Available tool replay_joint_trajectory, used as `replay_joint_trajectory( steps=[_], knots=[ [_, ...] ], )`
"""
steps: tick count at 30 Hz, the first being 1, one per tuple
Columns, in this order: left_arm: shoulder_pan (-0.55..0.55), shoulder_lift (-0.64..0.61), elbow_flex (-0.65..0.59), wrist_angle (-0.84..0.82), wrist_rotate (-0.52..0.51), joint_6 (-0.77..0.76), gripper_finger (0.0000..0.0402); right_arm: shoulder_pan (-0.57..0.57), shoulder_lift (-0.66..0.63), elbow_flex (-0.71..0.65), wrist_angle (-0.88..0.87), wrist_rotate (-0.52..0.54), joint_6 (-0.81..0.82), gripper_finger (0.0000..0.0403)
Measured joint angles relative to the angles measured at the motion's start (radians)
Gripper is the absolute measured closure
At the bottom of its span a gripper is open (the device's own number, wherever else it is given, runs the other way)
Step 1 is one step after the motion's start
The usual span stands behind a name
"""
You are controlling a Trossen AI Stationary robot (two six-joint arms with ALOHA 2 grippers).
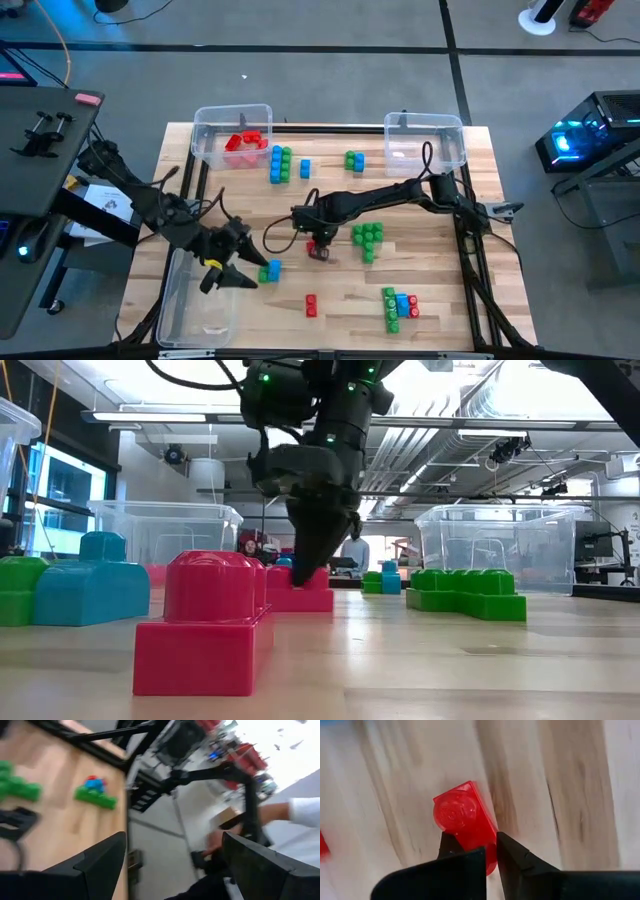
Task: Sort blocks
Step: Put the red game piece into the top left transparent bin
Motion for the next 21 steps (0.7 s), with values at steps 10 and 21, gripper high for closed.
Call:
replay_joint_trajectory(
  steps=[10, 21],
  knots=[
    [0.039, -0.142, 0.0, -0.282, -0.094, 0.067, 0.0087, 0.0, -0.045, 0.008, 0.109, -0.022, 0.186, 0.0403],
    [0.039, -0.206, 0.0, -0.385, -0.119, 0.171, 0.0087, -0.013, -0.085, 0.01, 0.131, 0.012, 0.135, 0.0403]
  ],
)
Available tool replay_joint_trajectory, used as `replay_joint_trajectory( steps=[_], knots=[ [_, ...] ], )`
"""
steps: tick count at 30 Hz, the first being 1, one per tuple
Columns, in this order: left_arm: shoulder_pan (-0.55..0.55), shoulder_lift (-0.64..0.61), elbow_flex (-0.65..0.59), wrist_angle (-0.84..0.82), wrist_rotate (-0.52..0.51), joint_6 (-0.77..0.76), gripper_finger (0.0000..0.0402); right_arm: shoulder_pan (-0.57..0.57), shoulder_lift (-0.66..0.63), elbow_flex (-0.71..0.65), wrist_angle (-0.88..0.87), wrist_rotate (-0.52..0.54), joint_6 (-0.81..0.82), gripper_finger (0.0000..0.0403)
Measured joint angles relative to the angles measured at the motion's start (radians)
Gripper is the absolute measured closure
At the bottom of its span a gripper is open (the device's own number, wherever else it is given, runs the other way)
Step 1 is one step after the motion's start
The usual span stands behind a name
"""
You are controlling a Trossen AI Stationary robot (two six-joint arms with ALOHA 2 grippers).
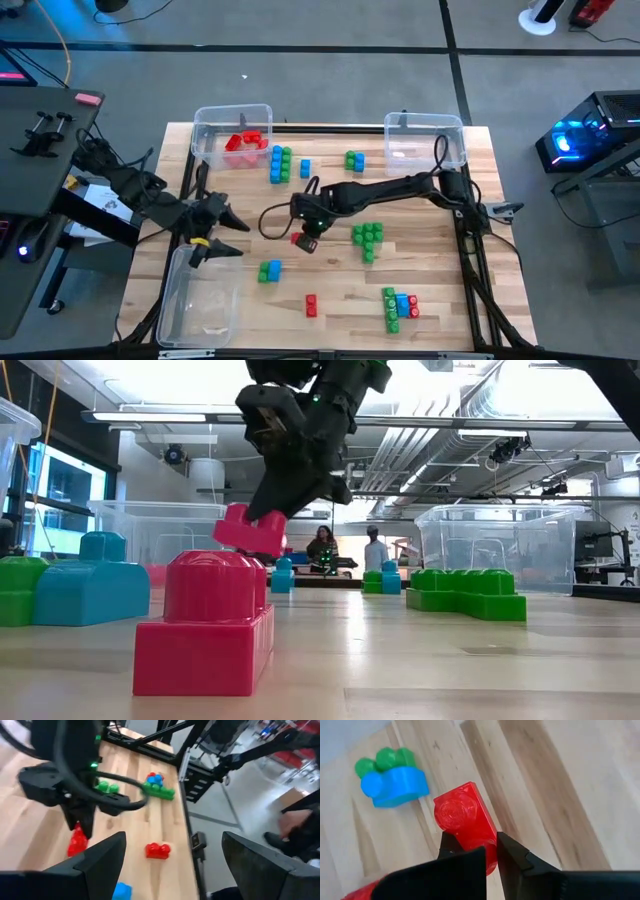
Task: Sort blocks
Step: Put the red game piece into the top left transparent bin
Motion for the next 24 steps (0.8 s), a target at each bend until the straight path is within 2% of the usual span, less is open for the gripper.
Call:
replay_joint_trajectory(
  steps=[6, 12, 17, 24],
  knots=[
    [0.0, 0.024, -0.042, -0.026, -0.098, 0.011, 0.0087, -0.002, -0.008, 0.0, 0.054, 0.039, -0.021, 0.0403],
    [-0.001, 0.006, -0.059, -0.059, -0.188, 0.036, 0.0087, -0.06, -0.037, 0.001, 0.144, 0.049, -0.08, 0.0403],
    [0.0, -0.064, -0.045, 0.002, -0.39, 0.087, 0.0087, -0.147, -0.043, 0.046, 0.264, 0.048, -0.186, 0.0403],
    [0.048, -0.152, -0.044, 0.22, -0.699, 0.274, 0.0087, -0.29, -0.044, 0.074, 0.518, -0.015, -0.308, 0.0403]
  ],
)
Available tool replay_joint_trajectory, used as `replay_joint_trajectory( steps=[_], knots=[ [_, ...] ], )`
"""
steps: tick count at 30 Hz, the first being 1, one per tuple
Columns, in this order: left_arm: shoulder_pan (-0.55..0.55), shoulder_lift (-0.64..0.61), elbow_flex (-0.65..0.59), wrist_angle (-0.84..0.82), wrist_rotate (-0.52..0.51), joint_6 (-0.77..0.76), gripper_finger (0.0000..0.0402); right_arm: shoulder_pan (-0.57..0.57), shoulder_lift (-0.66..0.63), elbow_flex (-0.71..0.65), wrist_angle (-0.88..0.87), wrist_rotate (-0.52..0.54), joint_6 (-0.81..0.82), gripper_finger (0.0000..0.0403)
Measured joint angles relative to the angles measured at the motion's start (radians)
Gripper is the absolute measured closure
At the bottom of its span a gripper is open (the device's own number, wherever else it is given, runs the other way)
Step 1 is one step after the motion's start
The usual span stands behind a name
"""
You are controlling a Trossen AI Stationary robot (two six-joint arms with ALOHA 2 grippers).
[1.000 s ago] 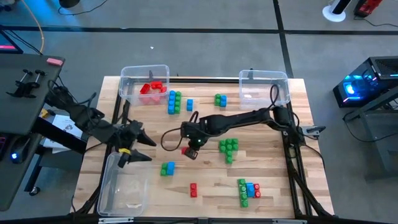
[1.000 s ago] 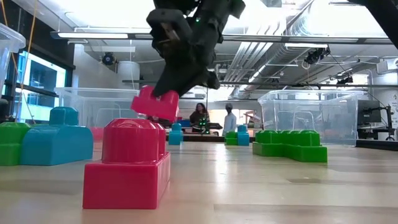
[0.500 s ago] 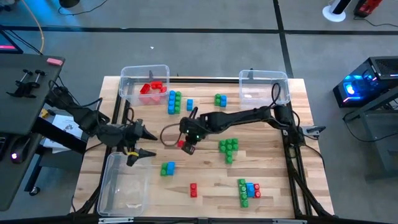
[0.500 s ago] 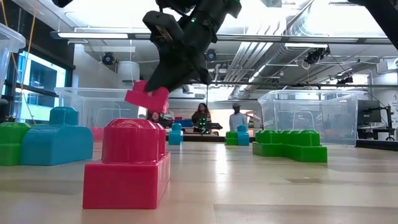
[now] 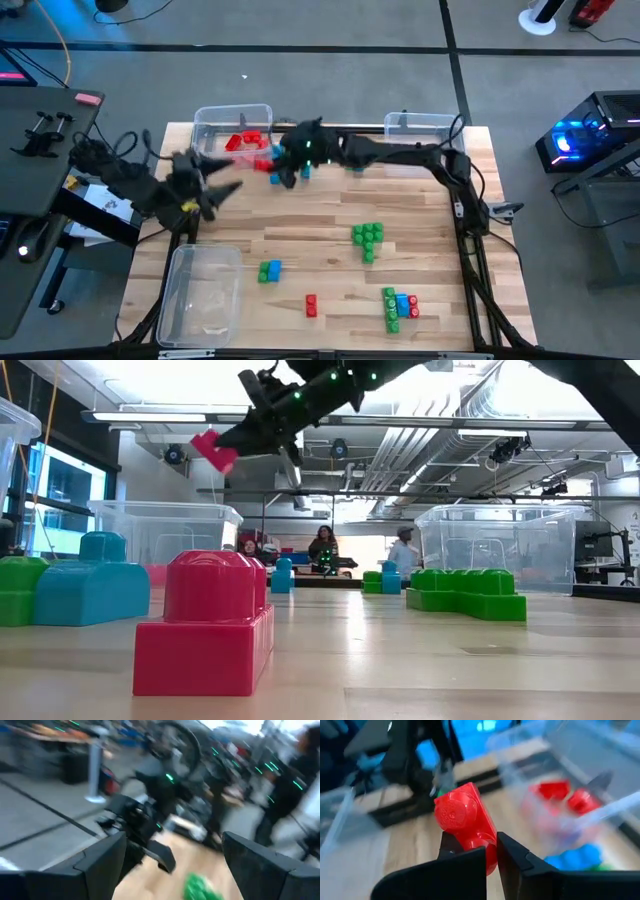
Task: Sort blocks
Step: Put the red game piece into the top left transparent bin
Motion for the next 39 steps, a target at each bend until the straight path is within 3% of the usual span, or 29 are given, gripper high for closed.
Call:
replay_joint_trajectory(
  steps=[5, 11, 14, 21, 28, 33, 35, 39],
  knots=[
    [0.07, -0.012, 0.0, 0.1, -0.079, 0.002, 0.0087, -0.098, 0.003, 0.0, 0.081, -0.053, -0.009, 0.0403],
    [0.154, 0.014, 0.0, 0.135, -0.076, -0.008, 0.0087, -0.15, 0.037, 0.0, 0.223, -0.105, -0.002, 0.0403],
    [0.202, 0.026, 0.0, 0.135, -0.02, -0.008, 0.0087, -0.148, 0.062, 0.0, 0.259, -0.113, 0.006, 0.0403],
    [0.285, 0.03, 0.0, 0.207, 0.095, 0.031, 0.0087, -0.144, 0.143, 0.0, 0.456, -0.017, 0.157, 0.0403],
    [0.304, 0.028, 0.0, 0.271, 0.115, 0.094, 0.0087, -0.144, 0.237, 0.001, 0.561, 0.034, 0.328, 0.0403],
    [0.304, 0.03, 0.0, 0.267, 0.115, 0.095, 0.0087, -0.118, 0.315, 0.119, 0.472, 0.024, 0.339, 0.0403],
    [0.304, 0.03, 0.0, 0.262, 0.115, 0.095, 0.0087, -0.106, 0.336, 0.194, 0.345, 0.027, 0.278, 0.0403],
    [0.303, 0.029, 0.0, 0.26, 0.115, 0.096, 0.0087, -0.087, 0.366, 0.34, 0.084, 0.128, 0.149, 0.0403]
  ],
)
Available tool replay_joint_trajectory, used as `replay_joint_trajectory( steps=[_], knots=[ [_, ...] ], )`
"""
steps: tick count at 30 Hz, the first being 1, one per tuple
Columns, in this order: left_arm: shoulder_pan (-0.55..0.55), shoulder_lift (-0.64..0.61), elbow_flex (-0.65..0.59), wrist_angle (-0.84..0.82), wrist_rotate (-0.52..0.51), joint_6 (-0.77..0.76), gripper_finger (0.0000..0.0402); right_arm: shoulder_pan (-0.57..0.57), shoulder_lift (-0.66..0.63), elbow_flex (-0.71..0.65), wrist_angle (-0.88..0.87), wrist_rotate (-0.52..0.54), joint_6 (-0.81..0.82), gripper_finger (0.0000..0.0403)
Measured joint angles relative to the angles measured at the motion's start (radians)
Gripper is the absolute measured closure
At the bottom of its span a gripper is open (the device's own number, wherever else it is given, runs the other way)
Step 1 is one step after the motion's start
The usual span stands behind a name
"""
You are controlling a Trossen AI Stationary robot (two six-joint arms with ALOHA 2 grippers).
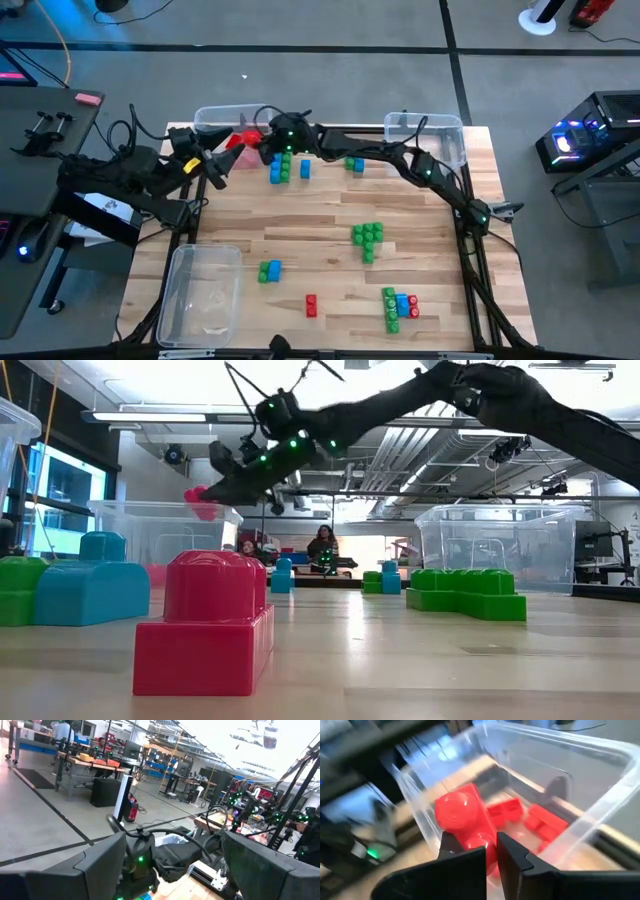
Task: Sort blocks
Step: Put the red game piece into the top left transparent bin
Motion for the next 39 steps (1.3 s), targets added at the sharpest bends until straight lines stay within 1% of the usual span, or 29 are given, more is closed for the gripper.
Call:
replay_joint_trajectory(
  steps=[3, 6, 8, 12, 18, 22, 27, 30, 35, 39],
  knots=[
    [0.0, 0.0, 0.0, -0.002, 0.0, 0.008, 0.0087, 0.003, 0.002, 0.078, -0.131, 0.043, -0.079, 0.0403],
    [0.0, 0.0, 0.0, -0.003, 0.0, 0.03, 0.0087, -0.003, 0.001, 0.139, -0.216, 0.066, -0.123, 0.0403],
    [0.0, 0.0, 0.0, -0.002, 0.0, 0.045, 0.0087, -0.007, -0.024, 0.118, -0.209, 0.068, -0.131, 0.0403],
    [0.0, -0.002, 0.0, -0.003, 0.0, 0.062, 0.0087, -0.009, -0.038, 0.123, -0.265, 0.066, -0.106, 0.0403],
    [0.0, -0.002, 0.0, -0.003, 0.0, 0.061, 0.0087, -0.007, -0.039, 0.123, -0.176, 0.067, -0.072, 0.0403],
    [0.0, -0.002, 0.0, -0.003, 0.0, 0.061, 0.0087, -0.003, -0.028, 0.123, -0.178, 0.067, -0.053, 0.0403],
    [0.0, -0.002, 0.0, -0.001, 0.0, 0.06, 0.0087, 0.008, 0.022, 0.123, -0.179, 0.058, 0.033, 0.0403],
    [0.0, -0.002, 0.0, -0.001, 0.0, 0.06, 0.0087, 0.016, 0.033, 0.123, -0.197, 0.051, 0.016, 0.0403],
    [0.0, -0.002, 0.0, -0.002, 0.0, 0.06, 0.0087, 0.019, 0.02, 0.125, -0.267, 0.032, -0.066, 0.0403],
    [-0.001, -0.002, 0.0, -0.002, 0.0, 0.06, 0.0087, 0.012, 0.017, 0.137, -0.297, 0.01, -0.079, 0.0403]
  ],
)
